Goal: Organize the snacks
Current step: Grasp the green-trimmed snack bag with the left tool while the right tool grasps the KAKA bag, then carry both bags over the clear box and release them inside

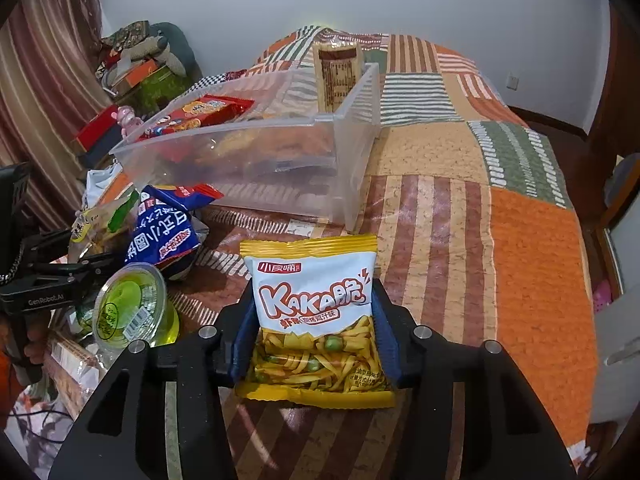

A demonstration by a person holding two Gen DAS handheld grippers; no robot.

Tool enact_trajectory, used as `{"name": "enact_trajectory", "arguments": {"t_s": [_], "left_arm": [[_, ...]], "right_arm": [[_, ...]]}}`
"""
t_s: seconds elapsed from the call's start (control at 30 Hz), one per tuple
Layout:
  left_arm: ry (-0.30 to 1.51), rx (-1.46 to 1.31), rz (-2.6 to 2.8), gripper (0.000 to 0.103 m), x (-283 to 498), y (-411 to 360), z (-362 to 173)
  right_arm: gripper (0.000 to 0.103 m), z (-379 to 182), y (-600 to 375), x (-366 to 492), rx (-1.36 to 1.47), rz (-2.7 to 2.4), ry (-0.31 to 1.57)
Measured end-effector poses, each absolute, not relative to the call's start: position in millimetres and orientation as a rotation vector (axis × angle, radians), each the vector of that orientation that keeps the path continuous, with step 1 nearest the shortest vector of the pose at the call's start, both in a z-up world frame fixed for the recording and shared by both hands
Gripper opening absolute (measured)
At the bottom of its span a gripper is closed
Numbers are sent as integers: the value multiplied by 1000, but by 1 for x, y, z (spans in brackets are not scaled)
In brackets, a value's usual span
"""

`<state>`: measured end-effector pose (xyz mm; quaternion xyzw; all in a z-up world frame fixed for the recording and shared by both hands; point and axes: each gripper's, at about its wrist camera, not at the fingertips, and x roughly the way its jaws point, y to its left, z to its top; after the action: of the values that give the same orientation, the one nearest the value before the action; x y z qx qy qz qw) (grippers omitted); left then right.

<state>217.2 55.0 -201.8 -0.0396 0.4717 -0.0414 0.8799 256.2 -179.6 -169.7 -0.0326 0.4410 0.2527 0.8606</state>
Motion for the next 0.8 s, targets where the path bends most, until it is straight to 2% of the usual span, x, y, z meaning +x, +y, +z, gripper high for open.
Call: {"name": "enact_trajectory", "arguments": {"t_s": [0.8], "left_arm": [[800,-78,-78,56,207,53,-121]], "right_arm": [[47,-96,-163,251,-99,545,709]]}}
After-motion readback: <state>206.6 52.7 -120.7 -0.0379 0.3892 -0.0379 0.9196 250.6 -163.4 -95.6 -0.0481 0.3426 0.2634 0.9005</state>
